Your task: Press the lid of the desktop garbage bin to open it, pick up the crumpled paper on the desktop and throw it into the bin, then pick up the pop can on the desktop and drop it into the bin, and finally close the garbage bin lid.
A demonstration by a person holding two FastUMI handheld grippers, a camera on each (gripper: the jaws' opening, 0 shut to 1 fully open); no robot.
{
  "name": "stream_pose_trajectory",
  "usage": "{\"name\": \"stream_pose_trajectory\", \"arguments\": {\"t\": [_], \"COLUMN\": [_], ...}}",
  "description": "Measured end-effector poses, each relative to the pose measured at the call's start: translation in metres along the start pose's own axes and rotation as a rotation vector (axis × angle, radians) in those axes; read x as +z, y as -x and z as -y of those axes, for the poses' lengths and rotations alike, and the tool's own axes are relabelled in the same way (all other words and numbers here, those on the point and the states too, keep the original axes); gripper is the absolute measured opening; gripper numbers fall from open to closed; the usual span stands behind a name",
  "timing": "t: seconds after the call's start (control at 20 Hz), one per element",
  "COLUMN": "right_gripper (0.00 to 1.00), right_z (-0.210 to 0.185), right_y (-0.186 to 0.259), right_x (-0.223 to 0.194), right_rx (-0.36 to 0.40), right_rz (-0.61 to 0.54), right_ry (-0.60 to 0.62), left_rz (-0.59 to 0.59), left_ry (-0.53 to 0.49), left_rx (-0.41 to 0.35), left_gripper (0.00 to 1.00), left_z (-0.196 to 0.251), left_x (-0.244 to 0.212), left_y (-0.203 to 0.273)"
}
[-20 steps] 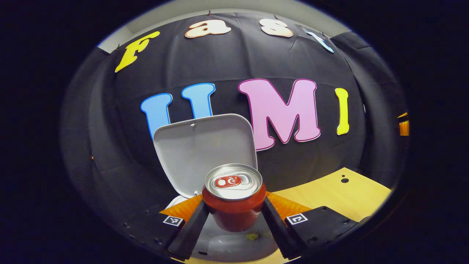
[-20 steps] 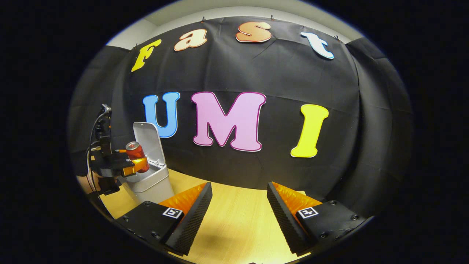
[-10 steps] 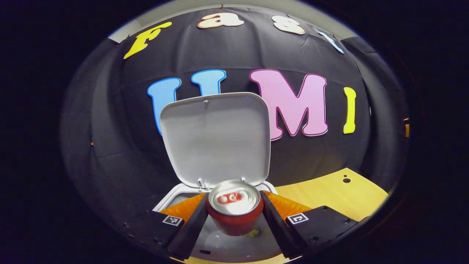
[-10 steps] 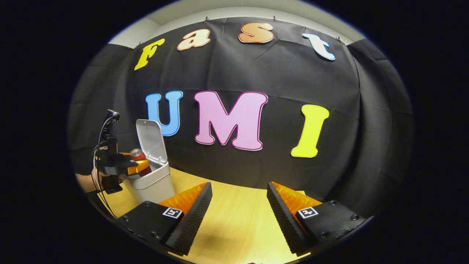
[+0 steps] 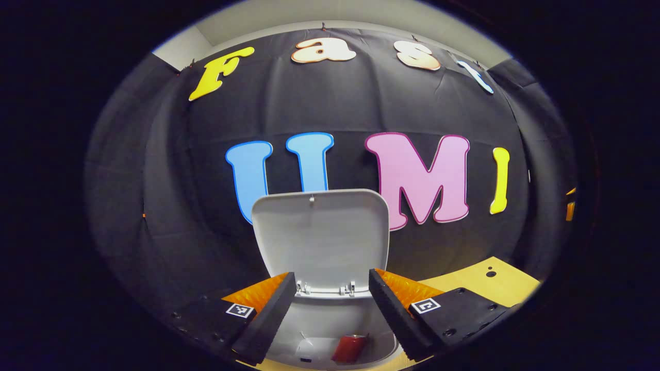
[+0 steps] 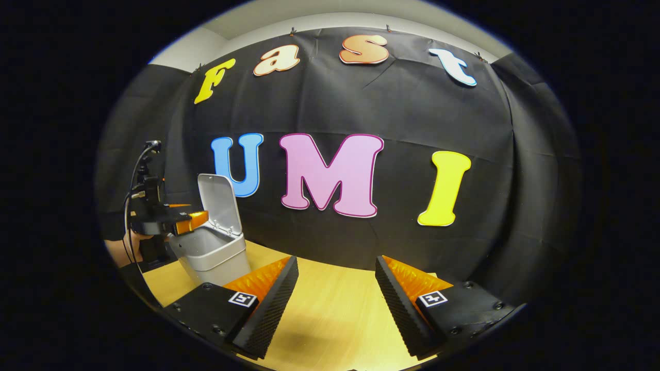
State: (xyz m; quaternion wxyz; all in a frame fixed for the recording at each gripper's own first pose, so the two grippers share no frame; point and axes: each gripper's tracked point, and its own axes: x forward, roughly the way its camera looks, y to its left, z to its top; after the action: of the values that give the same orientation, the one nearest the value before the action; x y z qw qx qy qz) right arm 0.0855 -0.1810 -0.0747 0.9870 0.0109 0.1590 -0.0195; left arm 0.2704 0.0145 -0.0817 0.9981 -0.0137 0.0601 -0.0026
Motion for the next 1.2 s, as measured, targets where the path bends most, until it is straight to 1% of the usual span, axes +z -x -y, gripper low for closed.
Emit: {"name": "stream_pose_trajectory", "arguments": {"t": [0.15, 0.2, 0.3, 0.35, 0.4, 0.5, 0.6, 0.65, 0.75, 0.8, 0.9, 1.05, 1.2], "right_gripper": [0.97, 0.97, 0.97, 0.97, 0.97, 0.97, 0.97, 0.97, 0.97, 0.97, 0.97, 0.97, 0.97], "right_z": [0.001, -0.002, -0.009, -0.011, -0.011, -0.017, -0.023, -0.025, -0.029, -0.031, -0.035, -0.035, -0.035], "right_y": [-0.013, -0.017, -0.026, -0.03, -0.036, -0.049, -0.063, -0.068, -0.076, -0.078, -0.08, -0.078, -0.074], "right_x": [0.001, 0.002, 0.005, 0.004, 0.003, 0.001, 0.0, 0.0, 0.002, 0.001, -0.002, -0.006, -0.006], "right_rx": [0.003, 0.014, 0.037, 0.045, 0.048, 0.067, 0.087, 0.095, 0.104, 0.11, 0.117, 0.112, 0.111], "right_rz": [-0.001, -0.004, -0.003, -0.005, -0.011, -0.023, -0.034, -0.035, -0.031, -0.033, -0.039, -0.045, -0.047], "right_ry": [0.007, 0.002, -0.007, -0.001, 0.007, 0.011, 0.011, 0.014, 0.017, 0.015, 0.02, 0.041, 0.044], "left_rz": [0.024, 0.034, 0.071, 0.091, 0.113, 0.112, 0.113, 0.123, 0.112, 0.093, 0.045, -0.007, -0.041], "left_ry": [0.063, 0.07, 0.029, 0.034, 0.054, 0.078, 0.079, 0.063, -0.012, -0.032, -0.025, -0.005, -0.012], "left_rx": [-0.033, -0.038, -0.019, -0.024, -0.048, -0.069, -0.065, -0.065, -0.066, -0.083, -0.129, -0.162, -0.167], "left_gripper": [0.94, 0.94, 0.94, 0.94, 0.94, 0.94, 0.94, 0.94, 0.94, 0.94, 0.94, 0.94, 0.95], "left_z": [-0.002, -0.004, -0.016, -0.018, -0.013, -0.016, -0.028, -0.032, -0.039, -0.037, -0.027, -0.017, -0.015], "left_x": [0.039, 0.047, 0.066, 0.077, 0.088, 0.097, 0.108, 0.113, 0.113, 0.11, 0.096, 0.081, 0.077], "left_y": [-0.009, -0.015, -0.028, -0.034, -0.039, -0.056, -0.078, -0.088, -0.108, -0.116, -0.125, -0.13, -0.122]}}
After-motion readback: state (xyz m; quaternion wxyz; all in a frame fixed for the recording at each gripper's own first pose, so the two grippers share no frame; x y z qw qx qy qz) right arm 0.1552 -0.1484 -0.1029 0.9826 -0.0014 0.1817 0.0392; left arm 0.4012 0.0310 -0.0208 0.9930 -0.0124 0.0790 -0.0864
